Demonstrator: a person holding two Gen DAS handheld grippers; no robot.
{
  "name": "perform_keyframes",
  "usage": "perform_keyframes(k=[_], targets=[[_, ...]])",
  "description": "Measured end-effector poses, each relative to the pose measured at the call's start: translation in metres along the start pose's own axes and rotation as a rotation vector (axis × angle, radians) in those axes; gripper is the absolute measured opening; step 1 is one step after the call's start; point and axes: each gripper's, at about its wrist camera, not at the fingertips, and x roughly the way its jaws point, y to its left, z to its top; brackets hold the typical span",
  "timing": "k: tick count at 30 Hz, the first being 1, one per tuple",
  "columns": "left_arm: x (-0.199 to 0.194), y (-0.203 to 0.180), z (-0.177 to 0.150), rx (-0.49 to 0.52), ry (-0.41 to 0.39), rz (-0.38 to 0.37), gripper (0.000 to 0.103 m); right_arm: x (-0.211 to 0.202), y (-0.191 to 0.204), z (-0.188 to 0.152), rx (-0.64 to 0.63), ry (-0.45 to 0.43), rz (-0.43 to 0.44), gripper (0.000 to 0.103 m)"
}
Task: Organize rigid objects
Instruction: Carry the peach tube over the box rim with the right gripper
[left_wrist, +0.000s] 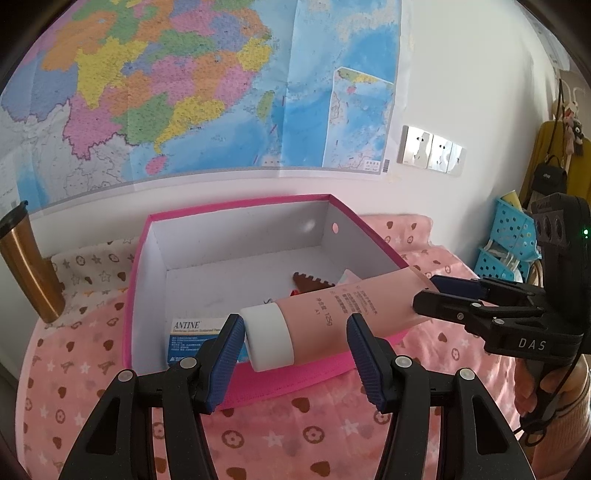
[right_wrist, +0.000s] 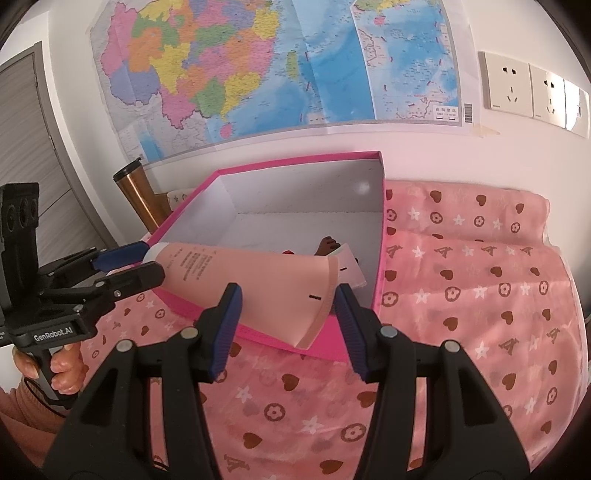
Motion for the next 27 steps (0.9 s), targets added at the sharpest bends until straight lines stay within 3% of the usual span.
perform_keyframes(k=[27], targets=[[0.016, 0.004, 0.005, -0.007, 0.019, 0.011, 0.058, 0.012, -0.007, 0.004, 0.005, 0.009, -0.013, 0.055]])
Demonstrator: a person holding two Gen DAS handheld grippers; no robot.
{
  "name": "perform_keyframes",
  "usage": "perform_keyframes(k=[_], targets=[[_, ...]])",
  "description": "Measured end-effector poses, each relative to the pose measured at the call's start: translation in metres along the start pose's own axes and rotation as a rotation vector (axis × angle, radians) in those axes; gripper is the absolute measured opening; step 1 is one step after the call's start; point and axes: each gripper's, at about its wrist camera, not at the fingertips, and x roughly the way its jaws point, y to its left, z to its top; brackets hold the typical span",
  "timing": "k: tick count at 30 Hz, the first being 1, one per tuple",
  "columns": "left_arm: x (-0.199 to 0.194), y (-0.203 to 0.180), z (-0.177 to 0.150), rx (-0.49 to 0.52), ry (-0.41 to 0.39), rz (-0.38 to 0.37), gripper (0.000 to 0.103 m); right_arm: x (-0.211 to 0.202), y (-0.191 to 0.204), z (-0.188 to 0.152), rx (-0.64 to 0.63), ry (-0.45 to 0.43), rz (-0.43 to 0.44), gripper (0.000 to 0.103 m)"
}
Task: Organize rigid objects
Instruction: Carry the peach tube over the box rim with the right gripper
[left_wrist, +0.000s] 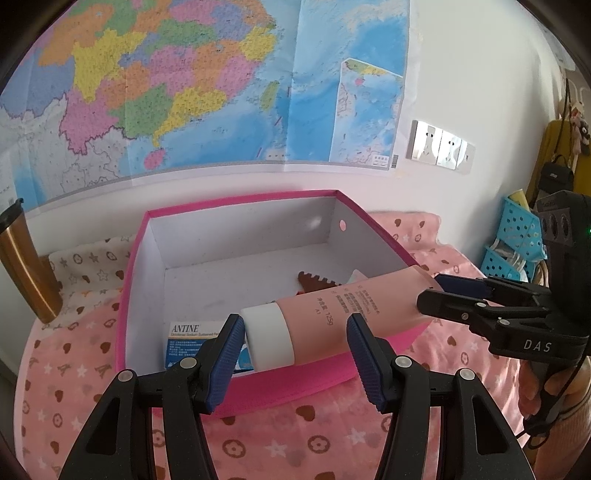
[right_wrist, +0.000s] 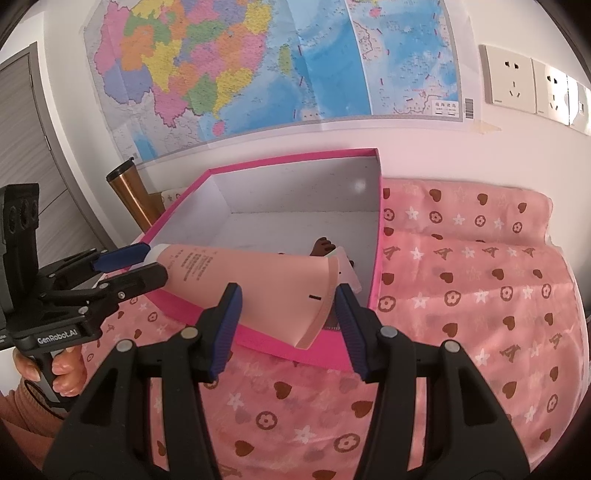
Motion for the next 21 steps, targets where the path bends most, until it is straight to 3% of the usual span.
perform_keyframes(k=[21], targets=[[0.011, 0.011, 0.001, -0.021, 0.015, 0.009, 0.058, 0.014, 0.003, 0.004, -0.008, 0.014, -0.006, 0.055]])
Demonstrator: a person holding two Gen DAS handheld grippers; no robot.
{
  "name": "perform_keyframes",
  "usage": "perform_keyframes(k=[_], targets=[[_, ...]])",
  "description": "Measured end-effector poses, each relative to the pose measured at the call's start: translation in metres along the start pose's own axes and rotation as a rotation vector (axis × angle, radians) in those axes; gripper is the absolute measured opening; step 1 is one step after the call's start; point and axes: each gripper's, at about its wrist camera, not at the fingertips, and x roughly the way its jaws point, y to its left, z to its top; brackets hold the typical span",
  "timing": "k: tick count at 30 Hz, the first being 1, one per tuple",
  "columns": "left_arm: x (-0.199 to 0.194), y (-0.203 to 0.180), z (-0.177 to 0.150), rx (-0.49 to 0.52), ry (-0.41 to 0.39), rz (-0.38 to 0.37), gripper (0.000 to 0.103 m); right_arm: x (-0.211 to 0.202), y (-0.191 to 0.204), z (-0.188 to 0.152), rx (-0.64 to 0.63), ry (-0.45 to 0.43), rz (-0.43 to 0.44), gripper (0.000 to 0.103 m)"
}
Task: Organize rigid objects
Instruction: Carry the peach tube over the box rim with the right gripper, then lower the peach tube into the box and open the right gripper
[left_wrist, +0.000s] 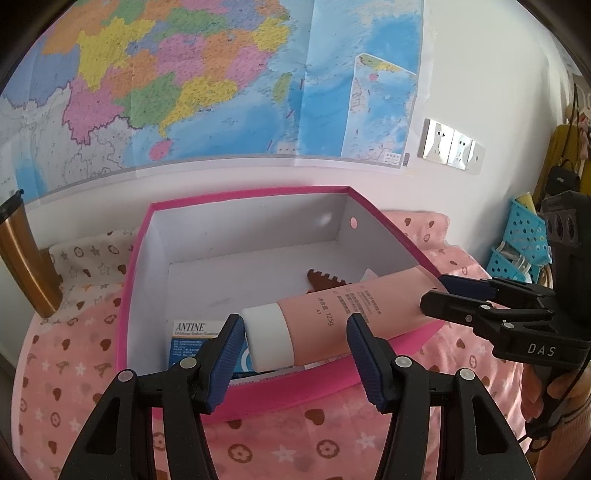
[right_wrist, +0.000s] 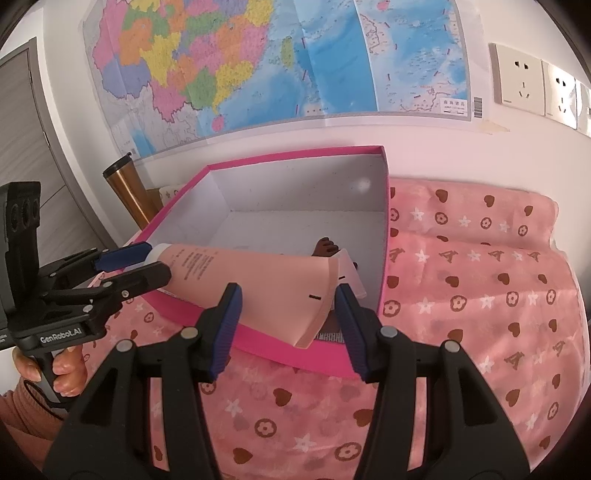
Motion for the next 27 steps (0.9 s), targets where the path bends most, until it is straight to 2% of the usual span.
perform_keyframes(k=[21, 25, 27], targets=[[0.013, 0.006, -0.001, -0.022, 0.029, 0.015, 0.058, 0.011, 0.004, 0.001, -0.014, 0.023, -0.015, 0.055], [0.017, 0.009, 0.0, -0.033, 0.037, 0.01, 0.058, 0.014, 0.006, 0.001, -0.022, 0.027, -0.026, 0.055], [0.019, 0.01, -0.001, -0.041, 0.044, -0.022, 0.058, 0.016, 0.007, 0.001, -0.023, 0.034, -0.024, 0.055]])
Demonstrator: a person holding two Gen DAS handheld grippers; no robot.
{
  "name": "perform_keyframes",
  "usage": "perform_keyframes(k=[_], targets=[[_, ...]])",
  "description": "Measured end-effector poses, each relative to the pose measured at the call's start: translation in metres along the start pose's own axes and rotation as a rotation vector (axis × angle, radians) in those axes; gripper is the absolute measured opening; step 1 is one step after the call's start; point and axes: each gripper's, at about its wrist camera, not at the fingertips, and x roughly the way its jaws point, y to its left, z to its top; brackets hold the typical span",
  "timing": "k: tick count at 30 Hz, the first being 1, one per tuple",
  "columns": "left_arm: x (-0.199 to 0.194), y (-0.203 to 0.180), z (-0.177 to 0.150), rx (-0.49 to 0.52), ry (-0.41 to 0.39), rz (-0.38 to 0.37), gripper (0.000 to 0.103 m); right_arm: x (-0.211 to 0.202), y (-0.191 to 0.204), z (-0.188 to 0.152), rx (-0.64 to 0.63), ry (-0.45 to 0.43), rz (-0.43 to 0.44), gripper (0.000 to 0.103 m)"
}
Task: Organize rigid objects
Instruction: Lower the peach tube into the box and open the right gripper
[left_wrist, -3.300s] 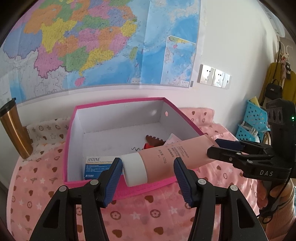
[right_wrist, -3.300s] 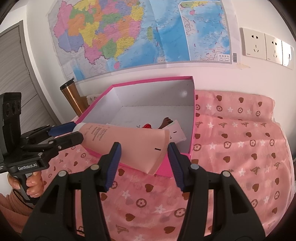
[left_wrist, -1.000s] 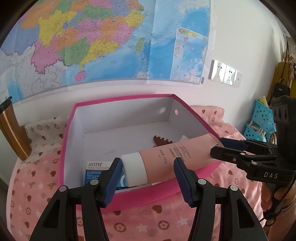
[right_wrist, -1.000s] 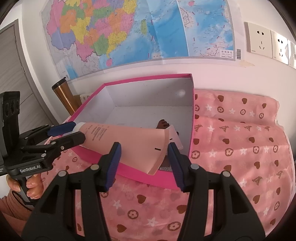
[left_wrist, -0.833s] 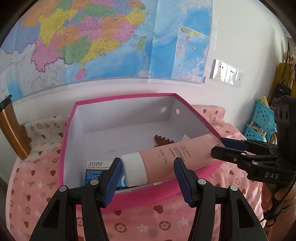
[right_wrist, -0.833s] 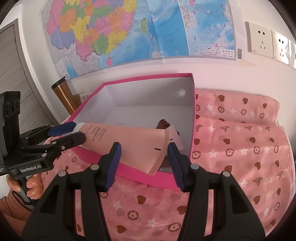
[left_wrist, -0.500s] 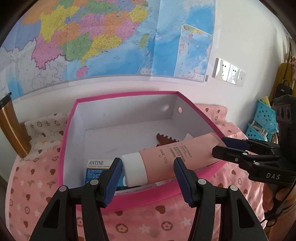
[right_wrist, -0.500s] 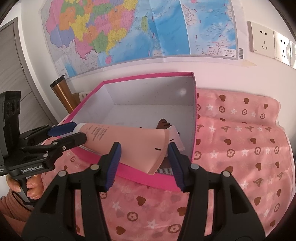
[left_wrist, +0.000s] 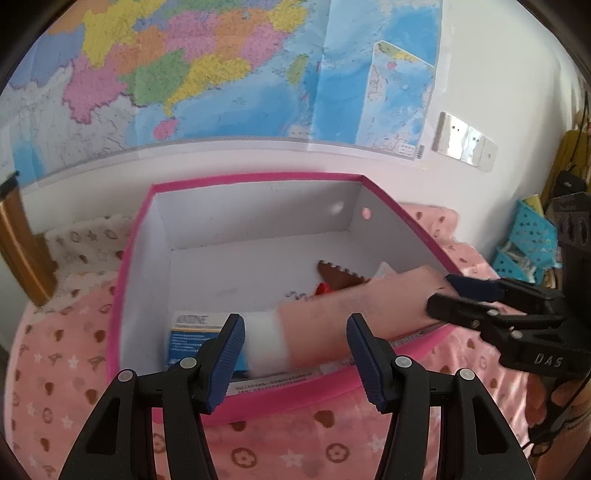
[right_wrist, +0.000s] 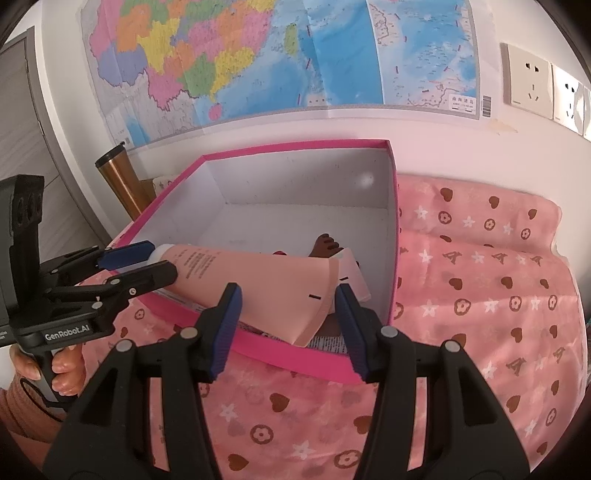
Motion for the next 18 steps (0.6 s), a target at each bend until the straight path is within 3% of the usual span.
perform_keyframes(k=[10, 15, 17, 18], targets=[[-0.004, -0.01, -0.006, 0.03, -0.017, 0.011, 0.061, 0.004, 0.019, -0.004, -0.045, 0.016, 0.018, 0.055], [-0.024, -0.01, -0.018, 0.036, -0.068, 0.025, 0.083, -0.011, 0.024, -0.013, -0.049, -0.026, 0.019, 0.056], [-0.032, -0.01, -0.024, 0.033, -0.084, 0.03, 0.09, -0.019, 0.029, -0.019, -0.059, -0.053, 0.01, 0.064], [-0.037, -0.009, -0.028, 0.026, -0.091, 0.032, 0.092, -0.023, 0.031, -0.023, -0.059, -0.068, 0.004, 0.074]])
